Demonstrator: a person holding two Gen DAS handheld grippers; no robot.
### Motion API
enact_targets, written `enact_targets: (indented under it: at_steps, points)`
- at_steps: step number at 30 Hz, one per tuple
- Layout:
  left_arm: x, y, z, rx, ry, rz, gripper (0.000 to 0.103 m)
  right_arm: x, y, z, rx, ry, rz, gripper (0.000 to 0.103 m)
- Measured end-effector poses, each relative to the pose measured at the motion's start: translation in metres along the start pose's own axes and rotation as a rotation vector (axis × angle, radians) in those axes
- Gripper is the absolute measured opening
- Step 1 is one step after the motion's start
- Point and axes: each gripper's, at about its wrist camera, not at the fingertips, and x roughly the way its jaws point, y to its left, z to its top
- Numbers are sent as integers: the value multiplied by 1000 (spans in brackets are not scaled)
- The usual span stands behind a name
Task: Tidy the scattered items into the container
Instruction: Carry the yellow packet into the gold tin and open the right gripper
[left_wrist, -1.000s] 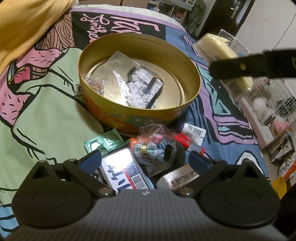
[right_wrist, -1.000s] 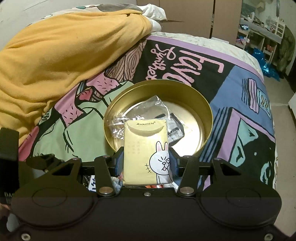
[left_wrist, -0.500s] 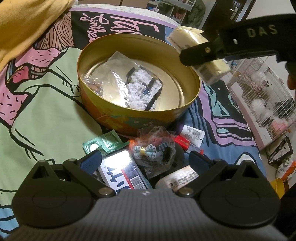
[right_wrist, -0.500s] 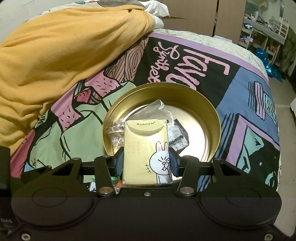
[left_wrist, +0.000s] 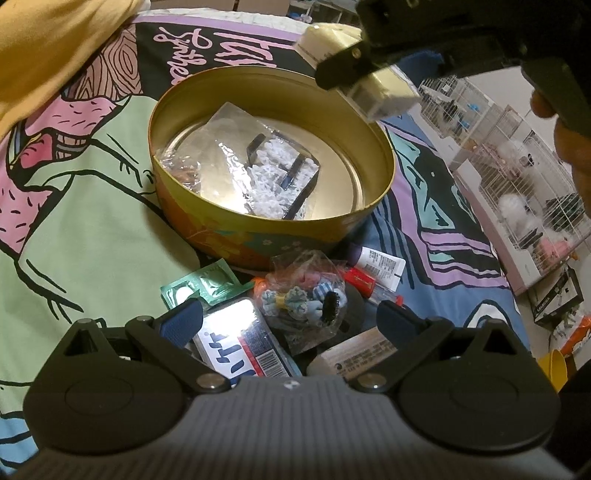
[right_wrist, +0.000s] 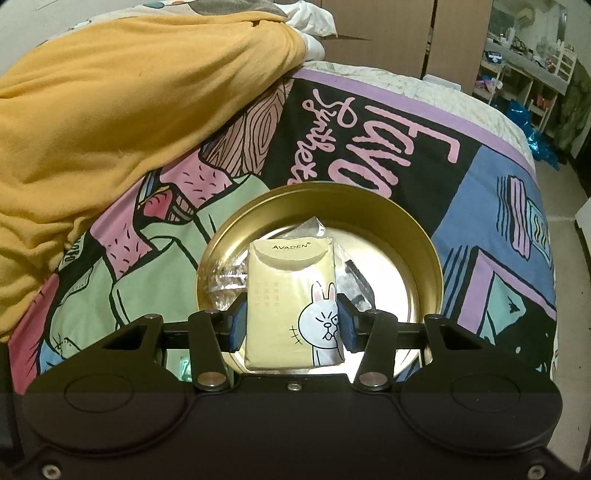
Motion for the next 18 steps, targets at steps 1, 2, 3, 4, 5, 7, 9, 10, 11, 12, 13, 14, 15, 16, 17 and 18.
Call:
enact_targets:
  at_steps: [1,2,3,4,5,7,9,10,11,12,13,14,15,16,17,18]
  points:
    - [0,0,0,-3,0,0,103,1,1,2,-2,-2,-3,46]
    - [0,1,0,-4,1,0,103,2,2,4,-3,-3,-5,46]
    - [0,1,0,-4,1,-1,103,2,2,6,-1,-4,-4,46]
    - [0,1,0,-3,0,-1,103,4,3,8,0,-4,-3,46]
    - [0,1,0,-2,0,-2,103,4,4,10,-1,-6,-5,46]
    - [0,1,0,-2,-1,-2,103,5,6,14,-5,-11,-11,46]
    - [0,2,1,-6,0,-2,103,5,5,18,8,-28,-12,47]
    - [1,2,1,-7,0,-2,103,4,4,19,21,-44,-7,49]
    - [1,2,1,-9,2,-2,103,5,2,21,33,-49,-1,61]
    - [1,2,1,-9,3,-2,103,6,0,23,47,-37,2,88]
    - [2,2,1,-8,4,-2,103,6,-2,22,57,-38,-4,97]
    - [2,2,0,-6,6,-3,103,3,-3,19,61,-58,-12,100]
    - [2,2,0,-4,7,-3,103,0,-4,16,51,-69,-12,100]
    - [2,1,0,-1,7,-3,103,-1,-4,13,42,-66,-8,100]
    - [2,1,0,2,8,-5,103,-3,-5,10,39,-62,-6,100]
    - [2,1,0,5,9,-6,103,-4,-7,5,40,-59,-8,100]
